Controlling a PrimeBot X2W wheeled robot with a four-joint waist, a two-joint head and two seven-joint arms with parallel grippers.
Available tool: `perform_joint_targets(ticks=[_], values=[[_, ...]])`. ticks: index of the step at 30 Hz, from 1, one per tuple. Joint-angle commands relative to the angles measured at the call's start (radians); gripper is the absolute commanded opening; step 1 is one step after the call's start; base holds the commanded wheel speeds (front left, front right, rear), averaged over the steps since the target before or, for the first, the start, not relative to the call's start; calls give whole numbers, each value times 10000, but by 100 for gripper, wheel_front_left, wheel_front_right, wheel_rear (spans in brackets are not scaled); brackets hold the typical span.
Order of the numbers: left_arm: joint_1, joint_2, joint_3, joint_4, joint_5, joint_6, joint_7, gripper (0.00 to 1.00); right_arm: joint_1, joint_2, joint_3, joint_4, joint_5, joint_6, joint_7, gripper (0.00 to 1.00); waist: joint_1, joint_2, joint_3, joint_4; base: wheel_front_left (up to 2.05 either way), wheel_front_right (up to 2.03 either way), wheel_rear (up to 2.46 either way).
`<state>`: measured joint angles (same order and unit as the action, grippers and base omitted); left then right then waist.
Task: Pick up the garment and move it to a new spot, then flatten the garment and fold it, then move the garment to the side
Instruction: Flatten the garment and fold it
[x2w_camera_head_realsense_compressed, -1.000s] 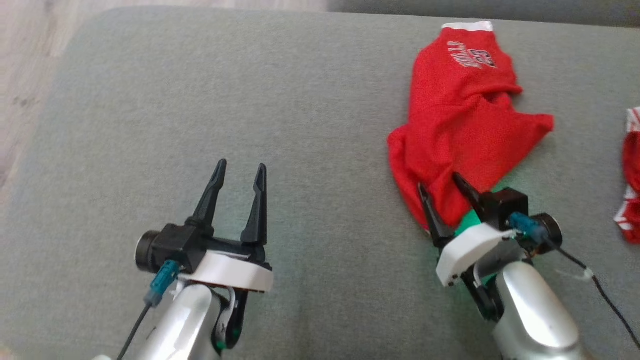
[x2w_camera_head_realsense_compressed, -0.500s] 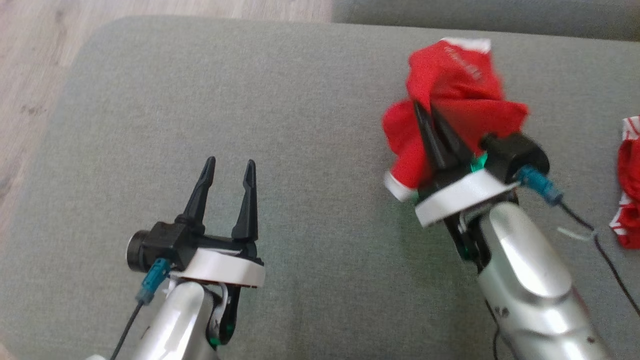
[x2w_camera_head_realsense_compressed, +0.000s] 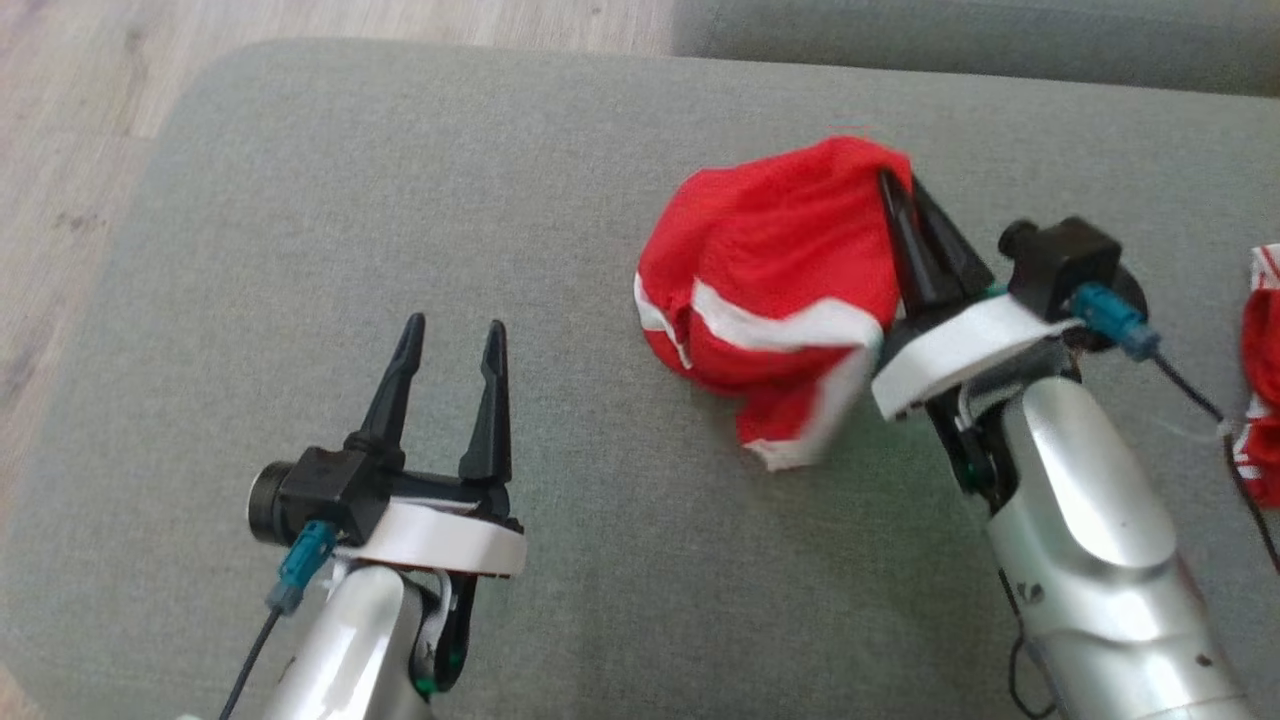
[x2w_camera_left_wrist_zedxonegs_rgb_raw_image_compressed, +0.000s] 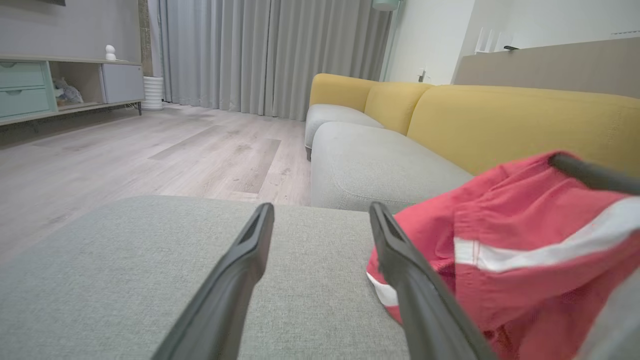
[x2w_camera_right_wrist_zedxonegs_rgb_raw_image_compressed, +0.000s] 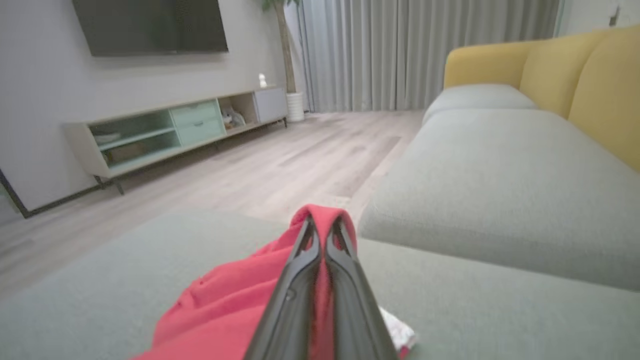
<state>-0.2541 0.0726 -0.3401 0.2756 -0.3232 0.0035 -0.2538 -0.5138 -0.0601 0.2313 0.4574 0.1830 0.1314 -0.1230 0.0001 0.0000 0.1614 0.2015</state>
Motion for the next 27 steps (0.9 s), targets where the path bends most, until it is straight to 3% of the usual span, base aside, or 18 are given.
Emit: perform_joint_targets(ticks=[1, 4, 5, 6, 10, 16, 27], values=[[-148, 15, 351, -288, 115, -55, -80, 100, -59, 99, 99, -65, -126, -7, 16, 0, -1, 0, 104, 67, 0, 0, 0], [-206, -14, 357, -228, 139, -91, -80, 100, -69, 99, 18, 705, -308, -7, 77, 0, -1, 0, 209, 92, 0, 0, 0], [-221, -22, 367, -214, 146, -99, -80, 100, -97, 99, 97, 977, -421, -7, 153, 82, -1, 0, 236, 83, 0, 0, 0], [-235, -30, 372, -191, 156, -108, -80, 100, -134, 99, 88, 1240, -561, -7, 213, 100, -1, 0, 255, 64, 0, 0, 0], [-305, -57, 390, -117, 193, -137, -80, 100, -295, 99, -77, 1820, -775, -7, 6, 100, -1, 0, 269, -107, 0, 0, 0], [-304, -33, 517, -138, 276, -163, -80, 100, -171, 99, -389, 1708, -356, -7, -718, 100, -1, 0, 111, -709, 0, 0, 0], [-310, 81, 689, -338, 382, -179, -80, 100, 1282, 99, -1663, -478, 35, -7, -1312, 100, -1, 0, -194, -1952, 0, 0, 0]])
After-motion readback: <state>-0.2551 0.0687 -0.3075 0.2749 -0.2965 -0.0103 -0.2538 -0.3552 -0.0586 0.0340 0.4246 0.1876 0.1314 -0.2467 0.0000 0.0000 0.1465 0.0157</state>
